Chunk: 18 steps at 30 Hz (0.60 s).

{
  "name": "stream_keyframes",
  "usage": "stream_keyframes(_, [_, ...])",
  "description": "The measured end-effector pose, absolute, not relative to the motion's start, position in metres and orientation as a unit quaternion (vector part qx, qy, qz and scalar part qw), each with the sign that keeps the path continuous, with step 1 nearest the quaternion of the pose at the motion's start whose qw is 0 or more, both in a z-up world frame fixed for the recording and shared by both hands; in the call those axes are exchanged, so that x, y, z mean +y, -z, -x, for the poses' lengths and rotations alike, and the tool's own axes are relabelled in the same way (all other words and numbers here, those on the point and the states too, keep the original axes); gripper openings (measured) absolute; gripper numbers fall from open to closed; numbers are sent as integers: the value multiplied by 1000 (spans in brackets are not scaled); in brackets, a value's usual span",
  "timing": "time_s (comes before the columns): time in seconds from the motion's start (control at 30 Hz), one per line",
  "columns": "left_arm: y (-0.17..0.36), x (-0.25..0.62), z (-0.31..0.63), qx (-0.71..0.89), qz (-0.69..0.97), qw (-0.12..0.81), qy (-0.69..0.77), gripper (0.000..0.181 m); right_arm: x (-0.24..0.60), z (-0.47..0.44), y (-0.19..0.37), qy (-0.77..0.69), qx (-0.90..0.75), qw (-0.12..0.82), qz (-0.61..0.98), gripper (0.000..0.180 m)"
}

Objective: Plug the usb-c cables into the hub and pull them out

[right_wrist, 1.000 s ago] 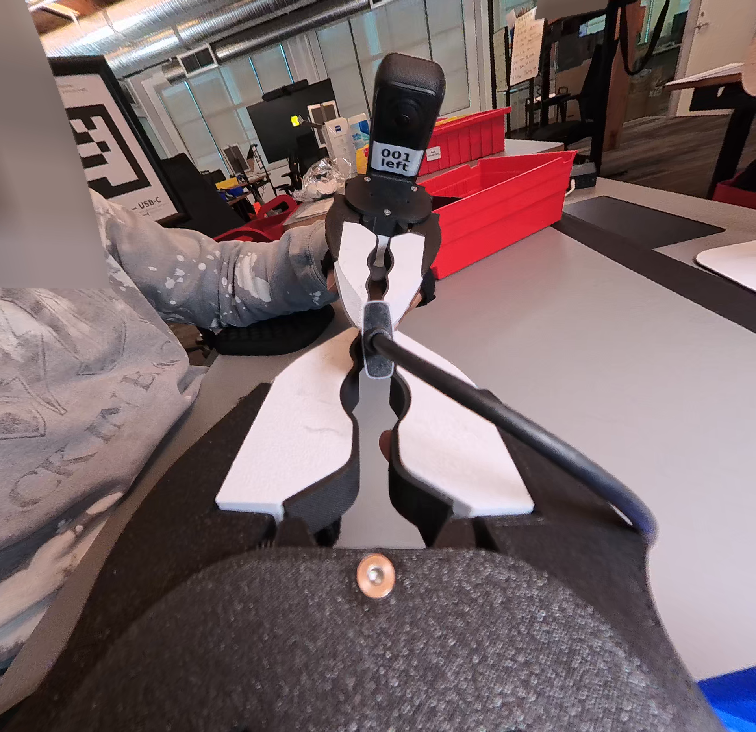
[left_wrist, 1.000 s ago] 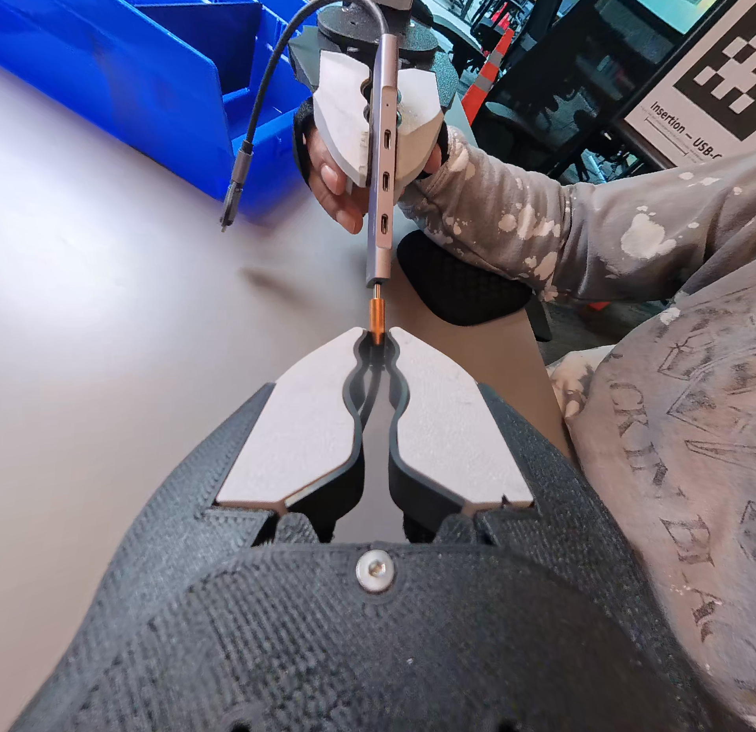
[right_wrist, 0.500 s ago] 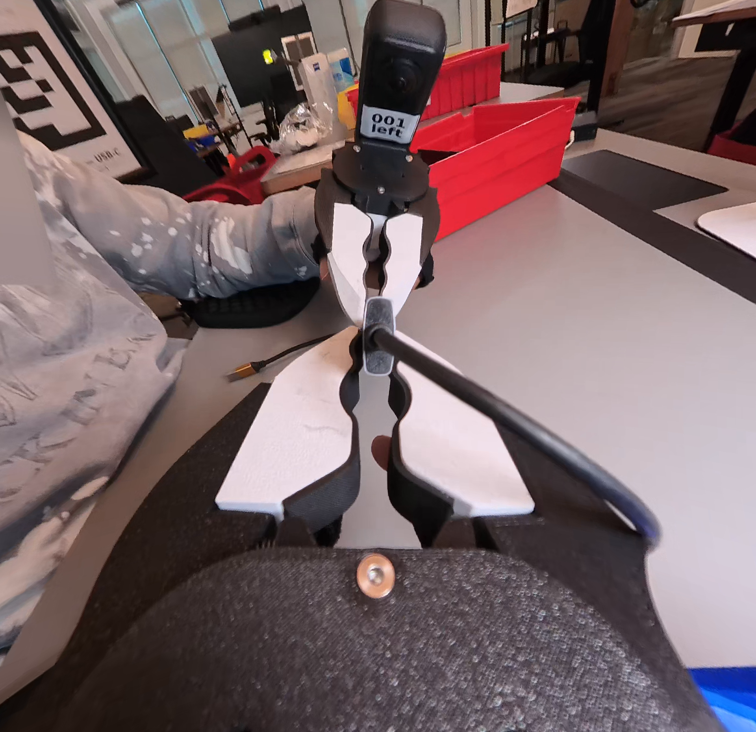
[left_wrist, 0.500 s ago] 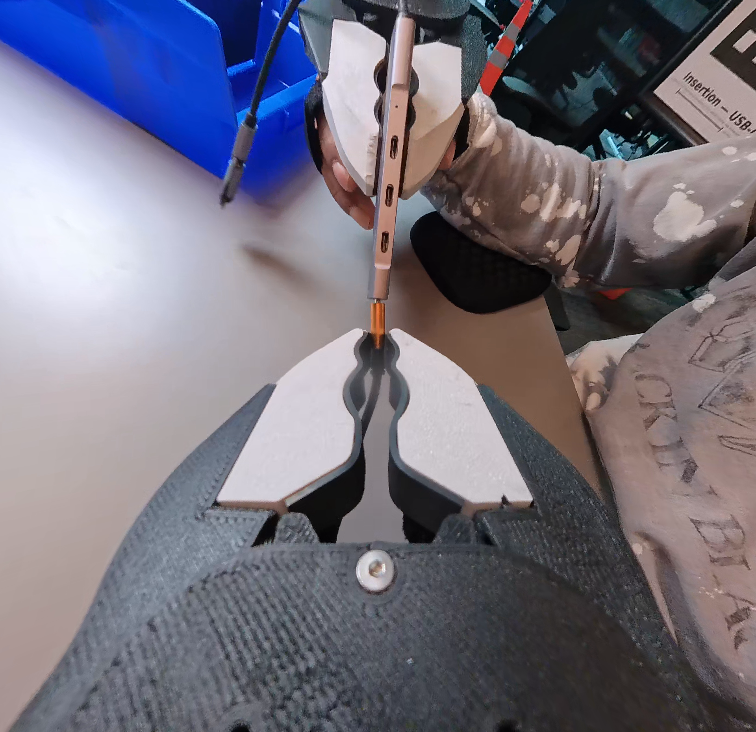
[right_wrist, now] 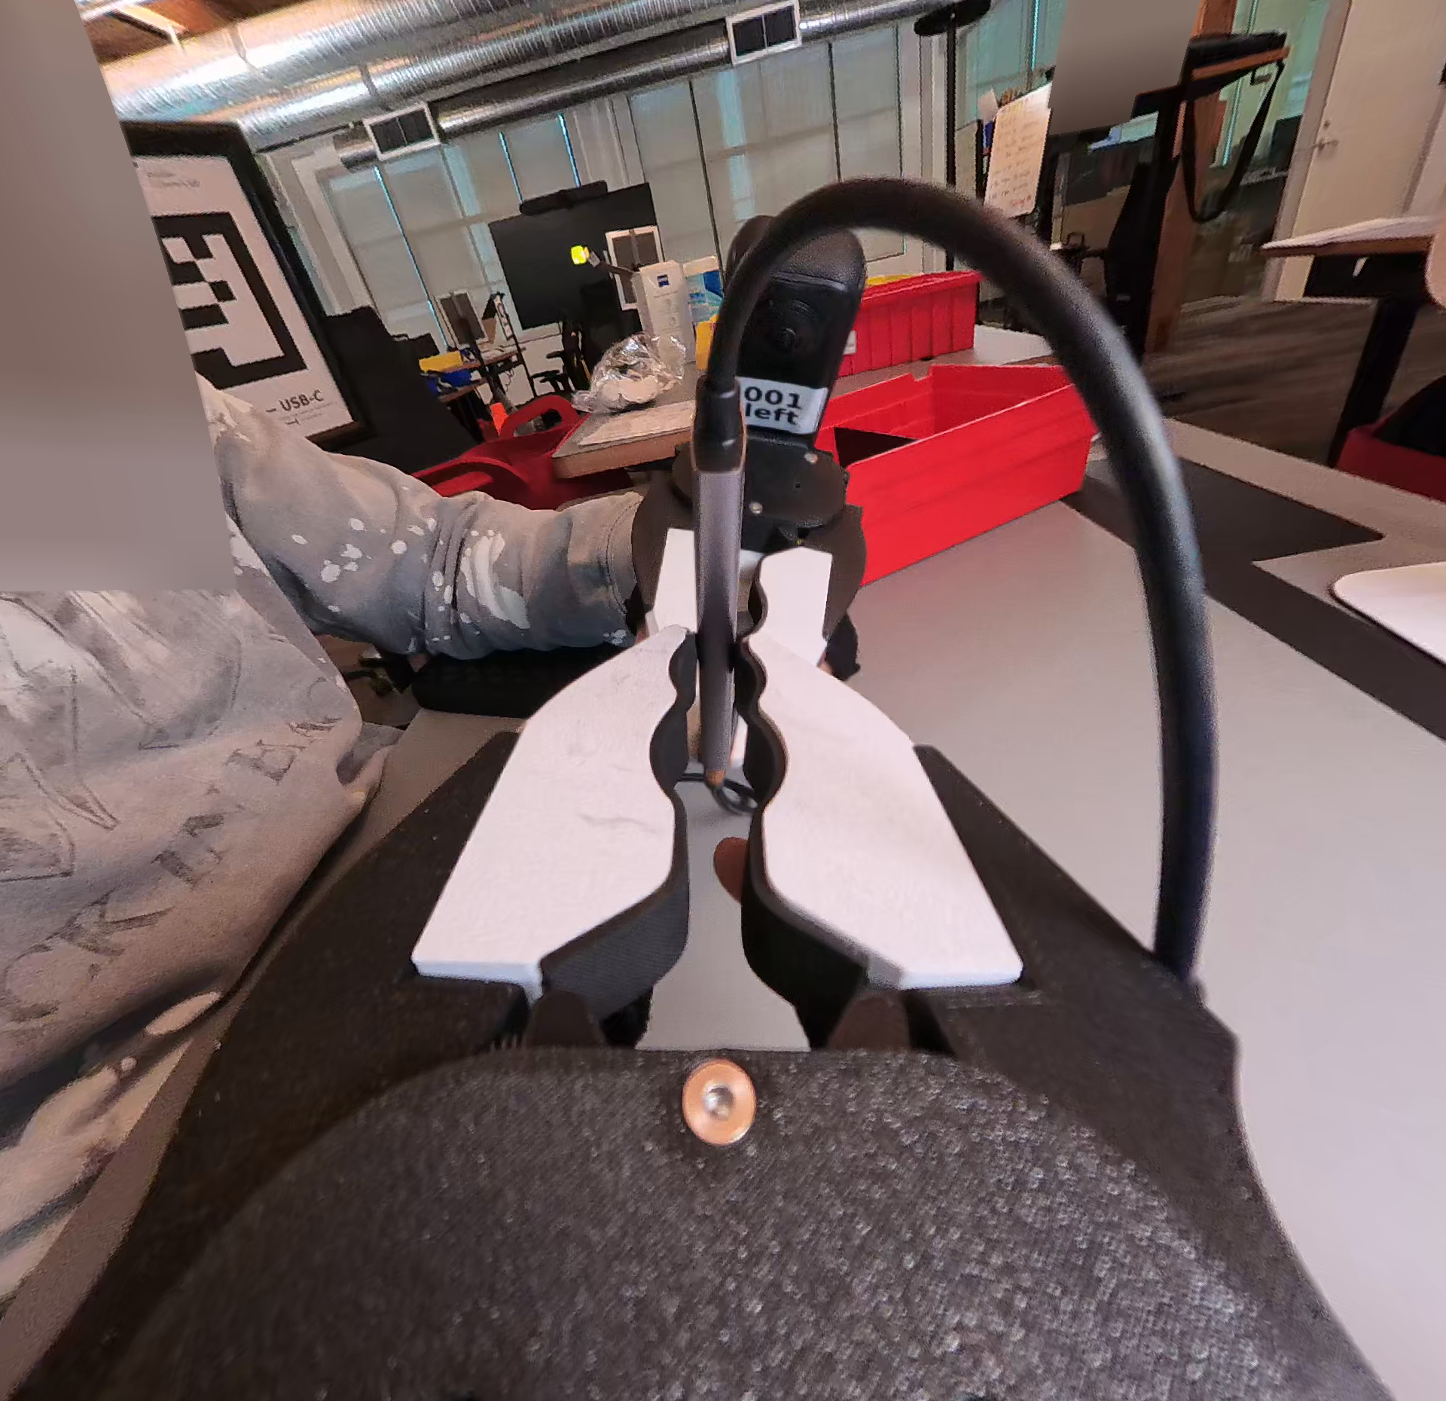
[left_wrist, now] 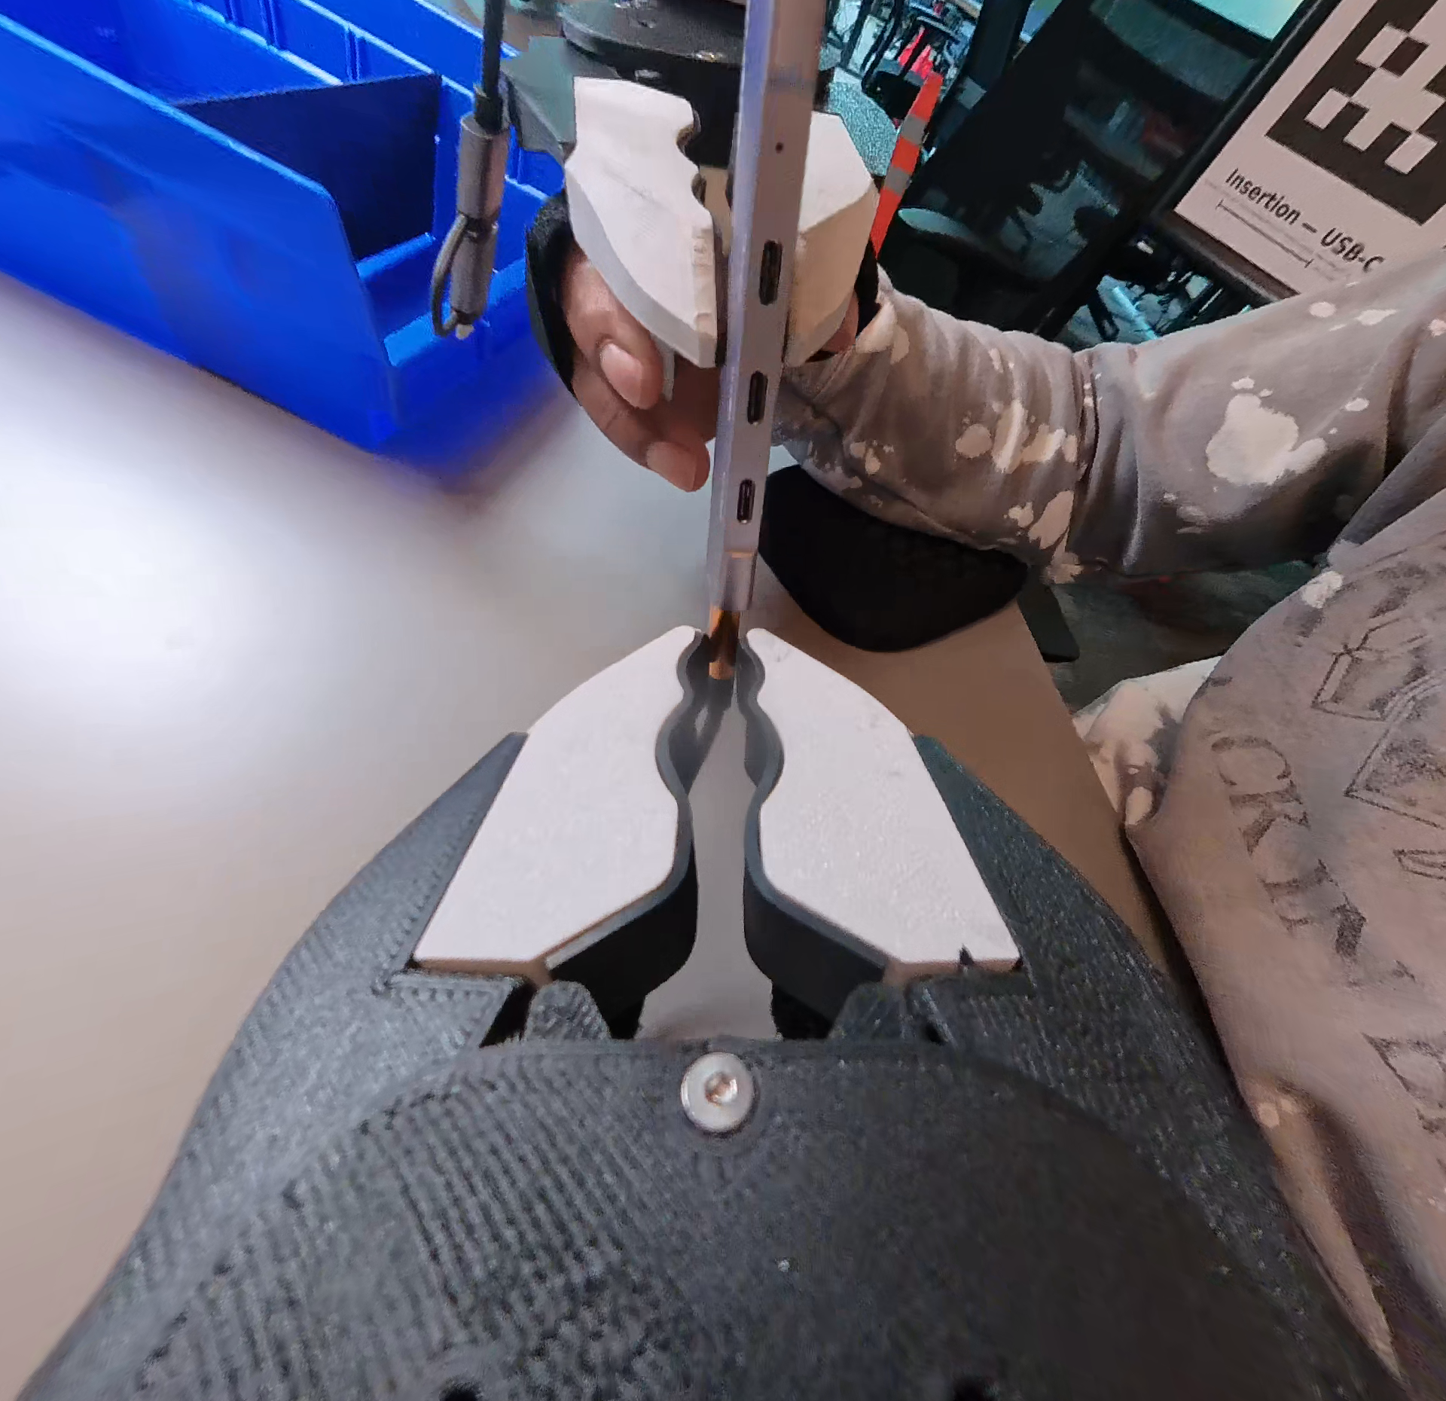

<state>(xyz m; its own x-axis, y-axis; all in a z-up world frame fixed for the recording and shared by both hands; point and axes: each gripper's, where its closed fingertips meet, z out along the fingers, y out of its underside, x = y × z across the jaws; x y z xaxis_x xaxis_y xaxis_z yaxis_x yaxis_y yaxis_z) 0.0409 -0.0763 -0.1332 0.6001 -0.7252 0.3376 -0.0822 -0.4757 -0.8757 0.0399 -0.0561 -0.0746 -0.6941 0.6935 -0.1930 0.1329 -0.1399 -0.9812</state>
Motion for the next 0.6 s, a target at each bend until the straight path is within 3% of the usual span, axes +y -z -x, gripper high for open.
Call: stream_keyframes(0.6, [117,-76,-21,274,773,492,290,7,-56,-36,76,-644,-637,266,330,9])
